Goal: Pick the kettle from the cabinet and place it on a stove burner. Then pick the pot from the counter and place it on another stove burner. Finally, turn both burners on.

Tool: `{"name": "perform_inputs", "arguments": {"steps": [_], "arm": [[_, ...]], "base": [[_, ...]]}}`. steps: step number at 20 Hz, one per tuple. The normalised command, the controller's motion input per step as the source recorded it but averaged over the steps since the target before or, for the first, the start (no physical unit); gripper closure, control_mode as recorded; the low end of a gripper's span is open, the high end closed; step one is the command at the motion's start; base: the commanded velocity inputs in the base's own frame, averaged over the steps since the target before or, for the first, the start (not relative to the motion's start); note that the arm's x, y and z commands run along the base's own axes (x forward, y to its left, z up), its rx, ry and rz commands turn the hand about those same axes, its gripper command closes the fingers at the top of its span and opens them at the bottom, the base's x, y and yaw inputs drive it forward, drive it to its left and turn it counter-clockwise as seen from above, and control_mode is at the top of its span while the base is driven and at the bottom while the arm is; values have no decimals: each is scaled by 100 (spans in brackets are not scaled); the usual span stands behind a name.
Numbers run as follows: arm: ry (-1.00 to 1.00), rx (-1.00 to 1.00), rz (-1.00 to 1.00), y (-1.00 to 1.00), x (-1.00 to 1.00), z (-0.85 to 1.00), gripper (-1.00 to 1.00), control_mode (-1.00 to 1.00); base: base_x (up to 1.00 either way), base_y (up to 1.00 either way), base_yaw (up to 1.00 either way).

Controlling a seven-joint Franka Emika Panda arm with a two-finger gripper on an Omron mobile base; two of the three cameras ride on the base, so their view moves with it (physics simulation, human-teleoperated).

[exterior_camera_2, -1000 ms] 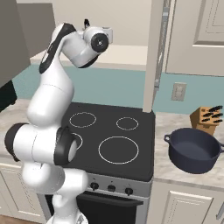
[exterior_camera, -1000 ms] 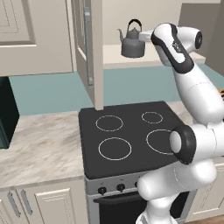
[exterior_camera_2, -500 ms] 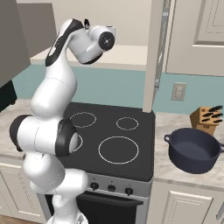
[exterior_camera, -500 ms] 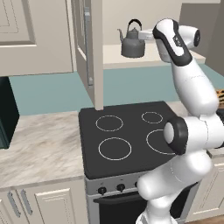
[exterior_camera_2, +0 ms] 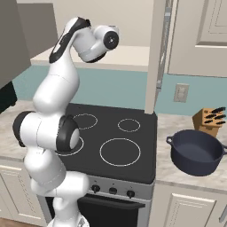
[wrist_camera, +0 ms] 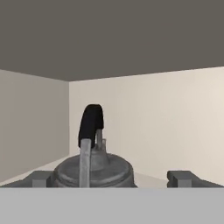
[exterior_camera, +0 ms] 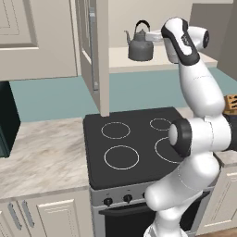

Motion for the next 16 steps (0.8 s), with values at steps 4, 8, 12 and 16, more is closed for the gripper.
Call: {"name": "perform_inputs", "arguments": {"steps": [4,8,12,16], "arm": [[-1,0,0,25,0,0,-100,-100],[0,0,0,22,0,0,-100,-100],[0,0,1,7,5,0,-100,-100],[0,0,4,0,10,0,100,-100]], "base": [[0,0,0],[0,0,0],[0,0,0],[0,0,0]]}}
